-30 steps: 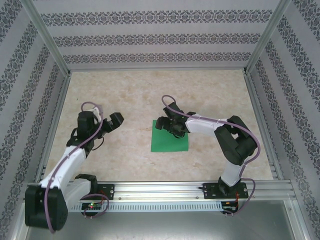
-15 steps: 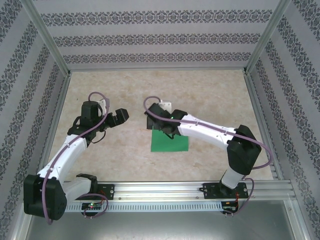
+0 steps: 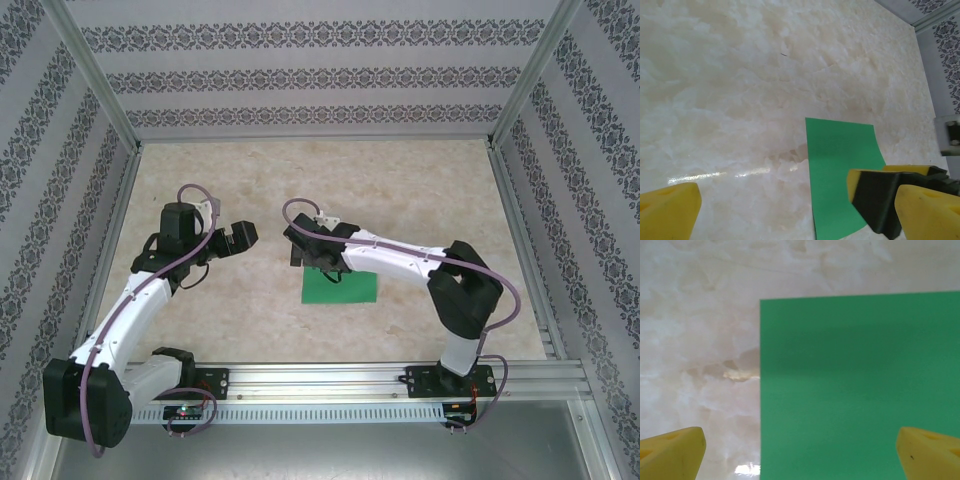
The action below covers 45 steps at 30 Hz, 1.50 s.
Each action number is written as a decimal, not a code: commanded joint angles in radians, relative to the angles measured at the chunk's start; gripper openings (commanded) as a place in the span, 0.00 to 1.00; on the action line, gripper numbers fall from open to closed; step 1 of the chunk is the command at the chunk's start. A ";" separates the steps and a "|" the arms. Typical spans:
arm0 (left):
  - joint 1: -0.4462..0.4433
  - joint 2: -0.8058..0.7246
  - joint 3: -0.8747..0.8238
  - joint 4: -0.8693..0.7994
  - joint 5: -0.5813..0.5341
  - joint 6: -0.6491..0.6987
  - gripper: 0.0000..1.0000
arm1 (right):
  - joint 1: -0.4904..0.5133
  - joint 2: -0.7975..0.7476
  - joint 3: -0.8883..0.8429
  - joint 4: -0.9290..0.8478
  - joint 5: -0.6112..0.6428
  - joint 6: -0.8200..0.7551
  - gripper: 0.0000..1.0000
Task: Fold a paper plane with a square sheet of paper (pick it up from the middle)
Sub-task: Move the square sheet of paper to the center of the table.
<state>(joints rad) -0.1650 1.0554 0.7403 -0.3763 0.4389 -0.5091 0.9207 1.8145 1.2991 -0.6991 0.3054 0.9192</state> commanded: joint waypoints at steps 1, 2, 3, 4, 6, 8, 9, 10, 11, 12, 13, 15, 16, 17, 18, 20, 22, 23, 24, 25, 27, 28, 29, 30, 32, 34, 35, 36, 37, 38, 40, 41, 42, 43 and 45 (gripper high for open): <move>-0.009 0.000 0.025 -0.003 -0.005 -0.008 1.00 | -0.008 0.024 0.021 -0.015 -0.033 0.009 0.98; -0.009 -0.004 0.021 -0.003 -0.015 -0.011 1.00 | -0.015 0.029 0.023 -0.013 -0.041 0.001 0.98; -0.010 -0.010 0.017 -0.006 -0.037 -0.025 1.00 | -0.017 0.033 0.028 -0.016 -0.040 -0.004 0.98; -0.010 -0.015 0.016 -0.011 -0.050 -0.032 1.00 | -0.019 0.037 0.031 -0.022 -0.038 -0.008 0.98; -0.010 -0.016 0.013 -0.009 -0.026 -0.015 1.00 | -0.025 0.048 0.038 -0.027 -0.052 -0.014 0.98; -0.010 0.003 0.004 0.001 0.003 -0.023 1.00 | -0.028 0.069 0.068 -0.060 -0.052 -0.013 0.97; -0.010 0.021 0.000 0.012 0.025 -0.034 1.00 | -0.025 0.079 0.085 -0.077 -0.045 -0.014 0.97; -0.011 0.038 -0.005 0.023 0.051 -0.041 1.00 | -0.025 0.086 0.097 -0.089 -0.043 -0.014 0.97; -0.015 0.055 -0.007 0.028 0.074 -0.050 1.00 | -0.025 0.094 0.106 -0.095 -0.042 -0.011 0.97; -0.020 0.067 -0.012 0.027 0.083 -0.051 1.00 | -0.025 0.101 0.114 -0.103 -0.045 -0.010 0.97; -0.027 0.069 -0.019 0.029 0.079 -0.049 1.00 | -0.026 0.106 0.122 -0.110 -0.050 -0.012 0.97; -0.031 0.059 -0.037 0.040 0.075 -0.041 1.00 | -0.025 0.115 0.136 -0.120 -0.054 -0.023 0.97; -0.031 0.058 -0.040 0.042 0.074 -0.037 1.00 | -0.025 0.122 0.142 -0.139 -0.050 -0.021 0.95; -0.031 0.063 -0.037 0.041 0.074 -0.033 1.00 | -0.024 0.129 0.166 -0.188 -0.027 -0.010 0.94; -0.031 0.066 -0.029 0.033 0.075 -0.024 1.00 | -0.019 0.130 0.182 -0.228 0.004 -0.001 0.94; -0.033 0.068 -0.013 0.019 0.073 -0.006 1.00 | -0.016 0.117 0.176 -0.265 0.045 0.014 0.98; -0.035 0.080 0.000 0.005 0.063 0.005 1.00 | -0.042 0.102 0.124 -0.227 0.010 0.015 0.97; -0.036 0.086 0.007 0.002 0.064 0.006 1.00 | -0.059 0.094 0.097 -0.210 -0.011 0.014 0.95; -0.037 0.089 0.009 0.003 0.061 0.006 1.00 | -0.067 0.084 0.073 -0.191 -0.023 0.009 0.95; -0.040 0.089 0.009 0.005 0.056 0.005 1.00 | -0.069 0.077 0.055 -0.170 -0.031 0.001 0.96; -0.047 0.085 0.005 0.007 0.043 0.002 1.00 | -0.083 0.079 0.028 -0.135 -0.072 -0.013 0.96; -0.050 0.087 0.004 0.008 0.039 0.001 1.00 | -0.090 0.085 0.017 -0.125 -0.087 -0.014 0.96; -0.050 0.087 0.003 0.008 0.035 0.001 1.00 | -0.098 0.093 0.006 -0.098 -0.106 -0.024 0.96; -0.051 0.087 0.004 0.004 0.035 0.005 1.00 | -0.104 0.103 0.002 -0.074 -0.128 -0.043 0.95; -0.051 0.085 0.004 -0.006 0.028 0.011 1.00 | -0.108 0.131 0.013 -0.049 -0.143 -0.072 0.95; -0.053 0.095 0.011 -0.017 0.028 0.016 1.00 | -0.108 0.172 0.044 -0.033 -0.179 -0.107 0.95; -0.053 0.100 0.020 -0.027 0.028 0.022 1.00 | -0.107 0.190 0.060 -0.025 -0.201 -0.129 0.96; -0.053 0.103 0.030 -0.039 0.024 0.031 1.00 | -0.105 0.216 0.077 -0.010 -0.230 -0.161 0.95; -0.053 0.102 0.038 -0.052 0.013 0.040 1.00 | -0.106 0.241 0.096 -0.004 -0.255 -0.188 0.95; -0.053 0.100 0.043 -0.061 0.001 0.044 1.00 | -0.105 0.261 0.114 -0.008 -0.259 -0.203 0.95; -0.053 0.106 0.061 -0.089 -0.006 0.059 1.00 | -0.105 0.300 0.154 -0.026 -0.280 -0.244 0.95; -0.053 0.109 0.067 -0.099 -0.004 0.071 1.00 | -0.104 0.313 0.165 -0.024 -0.288 -0.267 0.95; -0.053 0.112 0.071 -0.105 -0.009 0.077 1.00 | -0.105 0.322 0.175 -0.023 -0.295 -0.285 0.95; -0.053 0.112 0.071 -0.109 -0.015 0.079 1.00 | -0.108 0.331 0.189 -0.038 -0.292 -0.294 0.95; -0.053 0.108 0.069 -0.110 -0.018 0.078 1.00 | -0.109 0.327 0.201 -0.049 -0.278 -0.307 0.95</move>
<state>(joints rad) -0.2062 1.1641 0.7864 -0.4419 0.4419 -0.4706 0.8097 2.0907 1.4914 -0.7700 0.0879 0.6765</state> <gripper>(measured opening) 0.999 0.948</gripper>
